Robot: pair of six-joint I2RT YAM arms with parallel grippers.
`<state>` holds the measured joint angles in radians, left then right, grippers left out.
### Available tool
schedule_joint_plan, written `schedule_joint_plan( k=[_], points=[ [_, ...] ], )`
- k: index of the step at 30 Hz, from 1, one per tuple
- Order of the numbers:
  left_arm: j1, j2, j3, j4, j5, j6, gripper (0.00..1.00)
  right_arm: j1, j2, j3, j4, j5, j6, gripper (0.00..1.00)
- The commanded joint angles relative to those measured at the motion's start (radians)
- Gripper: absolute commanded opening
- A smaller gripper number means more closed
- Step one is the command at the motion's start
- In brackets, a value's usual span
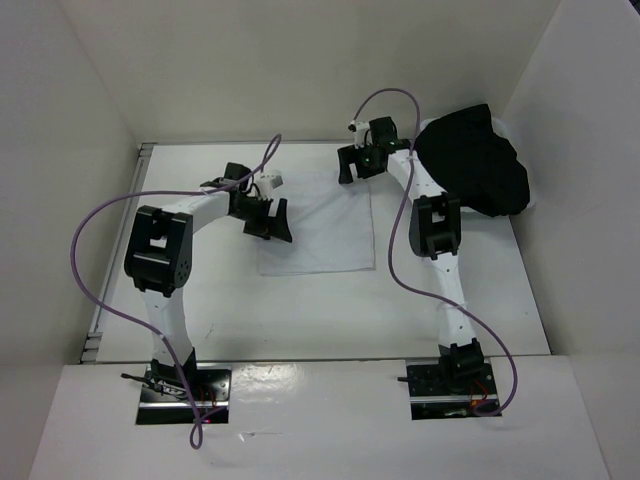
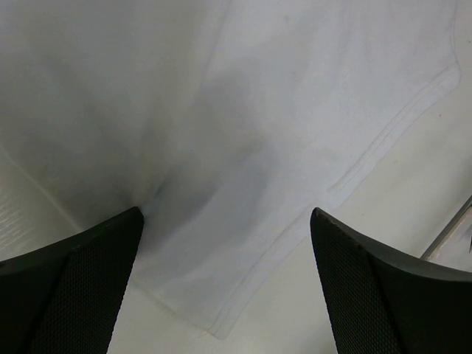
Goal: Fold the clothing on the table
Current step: Flatten the skirt out
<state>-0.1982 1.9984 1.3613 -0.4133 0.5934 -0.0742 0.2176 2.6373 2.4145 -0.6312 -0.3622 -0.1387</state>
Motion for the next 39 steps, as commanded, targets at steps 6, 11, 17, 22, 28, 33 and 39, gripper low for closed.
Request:
schedule_joint_plan(
  k=[6,11,17,22,28,33,39],
  points=[
    [-0.003,0.036,0.244,-0.196,0.059,0.079,1.0,-0.034,-0.235,-0.086,-0.033,-0.053,-0.013,0.95],
    [0.008,0.026,0.38,-0.219,0.069,0.082,1.0,-0.034,-0.404,-0.26,0.001,-0.051,-0.029,0.96],
    [0.078,0.16,0.478,-0.21,0.101,0.024,0.98,-0.034,-0.525,-0.485,0.044,0.017,-0.082,0.96],
    [0.102,0.238,0.576,-0.176,0.079,-0.01,0.95,-0.034,-0.595,-0.63,0.064,0.052,-0.114,0.96],
    [0.12,0.391,0.818,-0.206,0.088,-0.039,0.79,-0.034,-0.64,-0.692,0.073,0.075,-0.134,0.96],
    [0.12,0.488,0.99,-0.255,0.065,-0.049,0.79,-0.034,-0.649,-0.692,0.073,0.098,-0.153,0.96],
    [0.12,0.595,1.134,-0.292,0.039,-0.049,0.77,-0.034,-0.639,-0.671,0.062,0.123,-0.162,0.96]
  ],
)
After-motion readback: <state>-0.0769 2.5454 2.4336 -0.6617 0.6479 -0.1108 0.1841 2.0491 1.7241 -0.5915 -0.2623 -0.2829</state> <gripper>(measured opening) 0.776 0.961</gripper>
